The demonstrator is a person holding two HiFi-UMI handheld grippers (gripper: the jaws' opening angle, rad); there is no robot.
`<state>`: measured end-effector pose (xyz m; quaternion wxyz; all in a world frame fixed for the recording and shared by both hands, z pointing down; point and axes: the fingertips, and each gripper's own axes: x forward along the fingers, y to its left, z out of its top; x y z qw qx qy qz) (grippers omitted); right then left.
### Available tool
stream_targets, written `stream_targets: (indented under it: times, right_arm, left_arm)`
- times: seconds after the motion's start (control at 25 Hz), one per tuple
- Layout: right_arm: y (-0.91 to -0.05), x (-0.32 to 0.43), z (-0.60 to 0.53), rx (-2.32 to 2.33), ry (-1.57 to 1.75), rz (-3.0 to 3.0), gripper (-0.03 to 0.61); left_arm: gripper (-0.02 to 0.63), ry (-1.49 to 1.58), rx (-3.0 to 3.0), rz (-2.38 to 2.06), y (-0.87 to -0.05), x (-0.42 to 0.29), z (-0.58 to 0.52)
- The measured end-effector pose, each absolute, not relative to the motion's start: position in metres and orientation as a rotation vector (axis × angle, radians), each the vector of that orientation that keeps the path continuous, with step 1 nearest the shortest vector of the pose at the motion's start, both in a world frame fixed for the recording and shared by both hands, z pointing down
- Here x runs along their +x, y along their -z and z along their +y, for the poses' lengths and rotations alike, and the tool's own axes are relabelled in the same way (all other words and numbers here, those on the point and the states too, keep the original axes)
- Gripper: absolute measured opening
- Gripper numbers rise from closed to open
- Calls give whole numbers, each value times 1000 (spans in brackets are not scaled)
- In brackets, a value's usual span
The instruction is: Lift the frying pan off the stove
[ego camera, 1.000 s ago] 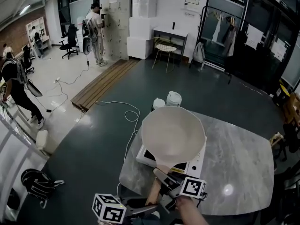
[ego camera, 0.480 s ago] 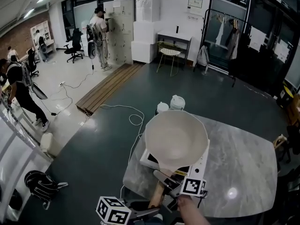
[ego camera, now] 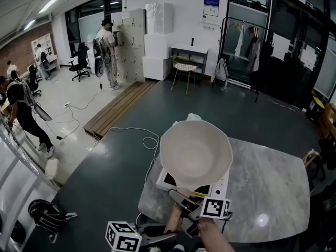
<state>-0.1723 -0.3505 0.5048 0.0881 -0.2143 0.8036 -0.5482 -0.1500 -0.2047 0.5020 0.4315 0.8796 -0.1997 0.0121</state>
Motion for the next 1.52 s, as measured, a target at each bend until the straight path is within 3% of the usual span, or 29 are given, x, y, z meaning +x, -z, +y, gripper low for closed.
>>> stream_targets:
  times: [0.92, 1.52]
  right_arm:
    - [-378, -173, -372, -556, 1183, 2596, 314]
    - [-373, -72, -369, -869, 1035, 2497, 324]
  left_arm:
    - [184, 0, 2488, -535, -420, -144, -234]
    - [183, -36, 2581, -205, -416, -83, -231]
